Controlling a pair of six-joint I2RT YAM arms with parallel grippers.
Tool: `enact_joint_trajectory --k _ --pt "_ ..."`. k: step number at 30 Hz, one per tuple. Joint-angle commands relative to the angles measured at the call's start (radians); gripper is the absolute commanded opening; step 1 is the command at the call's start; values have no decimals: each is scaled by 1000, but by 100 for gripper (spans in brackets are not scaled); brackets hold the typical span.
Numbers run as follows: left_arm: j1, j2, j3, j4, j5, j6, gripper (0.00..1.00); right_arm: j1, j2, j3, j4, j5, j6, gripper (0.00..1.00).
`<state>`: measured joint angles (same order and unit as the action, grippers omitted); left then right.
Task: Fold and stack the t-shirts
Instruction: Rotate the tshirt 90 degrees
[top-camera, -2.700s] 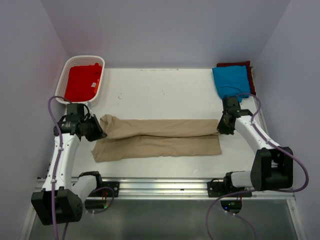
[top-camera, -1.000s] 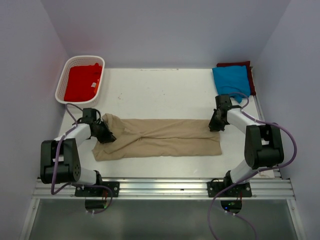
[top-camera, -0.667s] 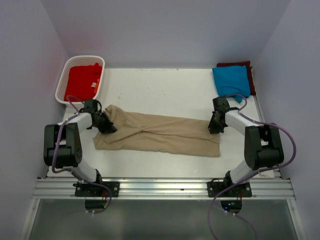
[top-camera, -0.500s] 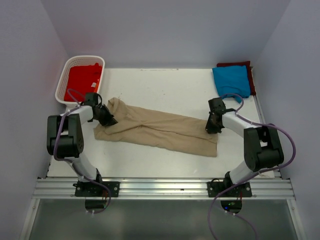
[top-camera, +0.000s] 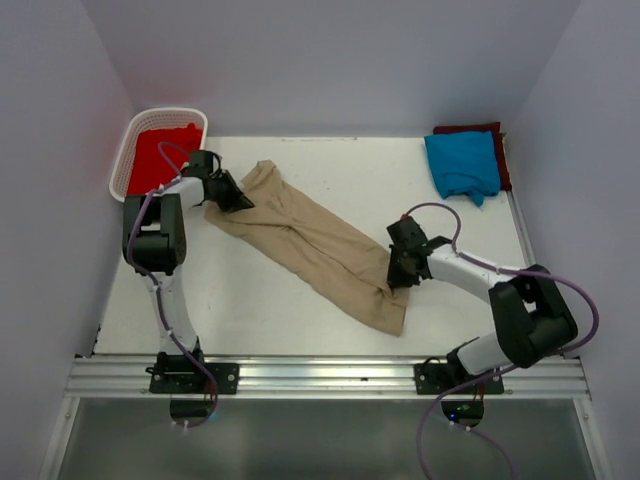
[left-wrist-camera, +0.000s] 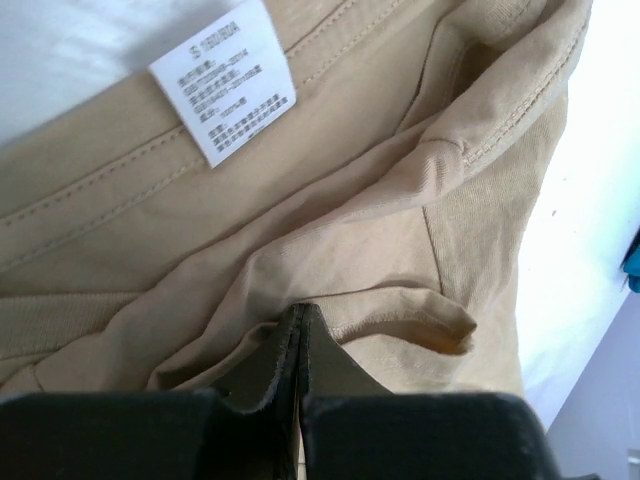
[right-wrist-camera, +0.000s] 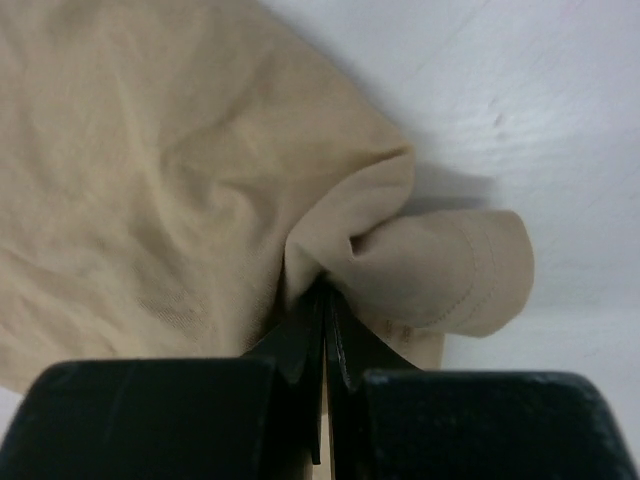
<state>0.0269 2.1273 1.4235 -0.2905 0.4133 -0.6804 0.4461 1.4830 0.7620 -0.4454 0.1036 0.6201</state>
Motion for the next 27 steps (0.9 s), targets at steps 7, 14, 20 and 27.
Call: enact_joint_trajectory --k 7,14,20,27 --pt "-76 224 201 23 103 27 0 224 -151 -131 -159 -68 171 0" --pt "-136 358 374 51 229 10 0 327 -181 -156 -113 -99 257 0" --pt "-177 442 427 160 332 -63 0 407 -159 -136 -53 -143 288 0" --pt "-194 514 512 267 407 -148 0 526 -109 -87 -3 -203 306 0"
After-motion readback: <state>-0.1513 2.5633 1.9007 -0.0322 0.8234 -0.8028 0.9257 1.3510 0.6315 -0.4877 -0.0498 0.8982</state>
